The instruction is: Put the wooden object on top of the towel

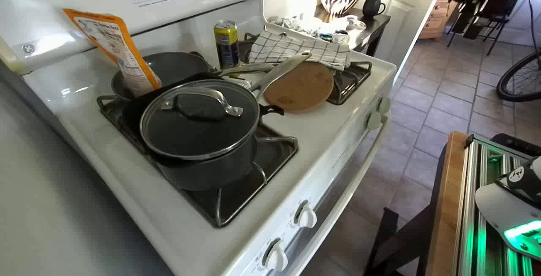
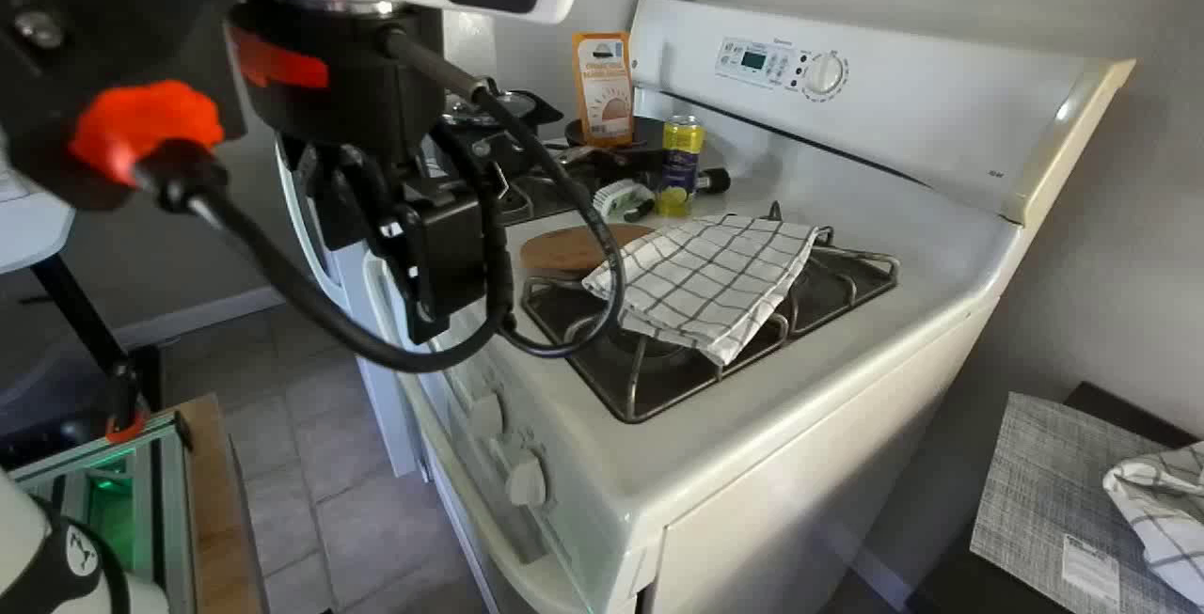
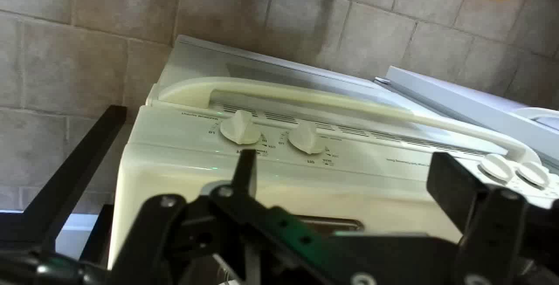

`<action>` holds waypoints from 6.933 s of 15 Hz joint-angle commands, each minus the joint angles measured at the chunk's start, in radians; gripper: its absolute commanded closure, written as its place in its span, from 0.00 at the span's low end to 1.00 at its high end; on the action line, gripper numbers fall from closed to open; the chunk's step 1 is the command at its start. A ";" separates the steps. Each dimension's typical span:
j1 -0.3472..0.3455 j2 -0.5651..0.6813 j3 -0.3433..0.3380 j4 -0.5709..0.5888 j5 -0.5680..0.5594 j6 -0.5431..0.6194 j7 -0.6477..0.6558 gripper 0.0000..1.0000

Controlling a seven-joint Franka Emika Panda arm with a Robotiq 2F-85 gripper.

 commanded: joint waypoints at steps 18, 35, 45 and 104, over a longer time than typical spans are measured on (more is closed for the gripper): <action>-0.031 0.114 0.139 -0.035 0.392 0.242 0.481 0.00; 0.009 0.353 0.247 -0.025 0.573 0.576 0.636 0.00; 0.099 0.526 0.264 0.024 0.811 0.726 0.569 0.06; 0.137 0.768 0.345 0.120 1.295 0.943 0.260 0.42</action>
